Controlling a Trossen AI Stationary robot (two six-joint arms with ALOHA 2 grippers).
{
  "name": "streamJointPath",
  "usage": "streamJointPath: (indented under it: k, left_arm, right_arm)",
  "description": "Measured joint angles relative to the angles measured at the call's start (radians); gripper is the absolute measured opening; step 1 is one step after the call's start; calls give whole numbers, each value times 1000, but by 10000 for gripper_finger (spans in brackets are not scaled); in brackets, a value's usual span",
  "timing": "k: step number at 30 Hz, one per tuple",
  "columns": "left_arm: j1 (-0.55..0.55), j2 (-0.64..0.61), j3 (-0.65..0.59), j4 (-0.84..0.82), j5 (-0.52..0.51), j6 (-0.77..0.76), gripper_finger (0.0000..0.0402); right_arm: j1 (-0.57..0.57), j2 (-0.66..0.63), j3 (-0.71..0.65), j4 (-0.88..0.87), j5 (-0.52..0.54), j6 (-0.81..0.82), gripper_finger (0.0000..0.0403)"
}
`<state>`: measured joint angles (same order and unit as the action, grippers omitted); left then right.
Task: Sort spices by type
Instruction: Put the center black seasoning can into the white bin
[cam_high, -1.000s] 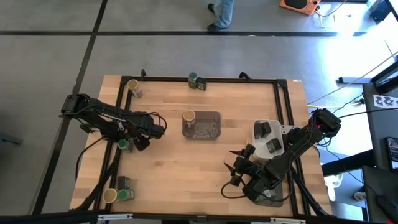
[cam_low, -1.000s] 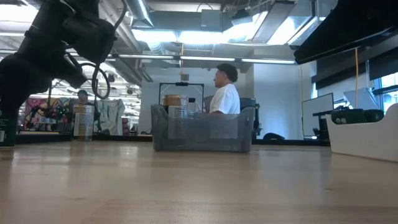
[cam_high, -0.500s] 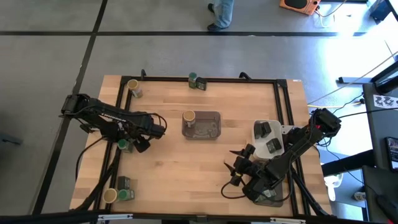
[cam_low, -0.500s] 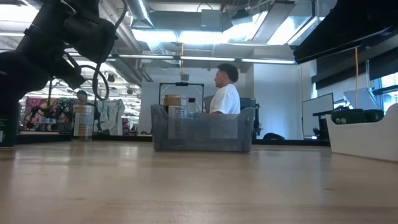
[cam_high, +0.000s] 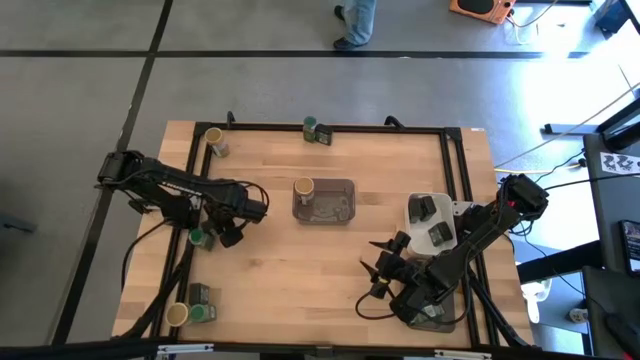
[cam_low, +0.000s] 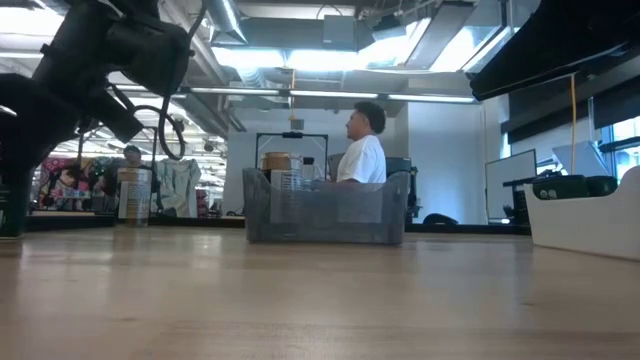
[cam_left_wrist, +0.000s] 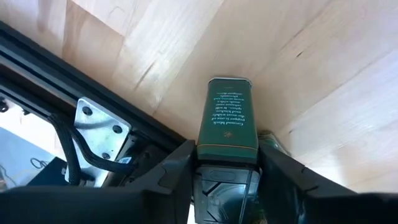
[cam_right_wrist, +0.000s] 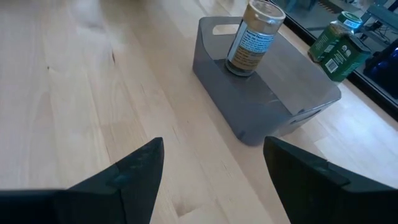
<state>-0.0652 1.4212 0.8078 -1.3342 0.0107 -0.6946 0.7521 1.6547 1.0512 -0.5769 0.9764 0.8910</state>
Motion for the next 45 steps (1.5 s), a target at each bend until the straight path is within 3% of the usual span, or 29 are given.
streamJointPath:
  k: [7,16,25,31,45]
  left_arm:
    - [-1,2,10,7,-11,35,148]
    - [-57,3,161,67,-34,82,139]
    - [-166,18,263,303,-33,136,142]
    - [-259,141,392,405,-46,250,141]
    - [-330,541,829,299,-87,477,142]
  right_arm:
    - [0,0,0,0,2,-6,276]
    - [0,0,0,1,3,-6,276]
    - [0,0,0,2,4,-6,276]
    - [0,0,0,4,11,-6,276]
    - [0,0,0,2,6,-6,276]
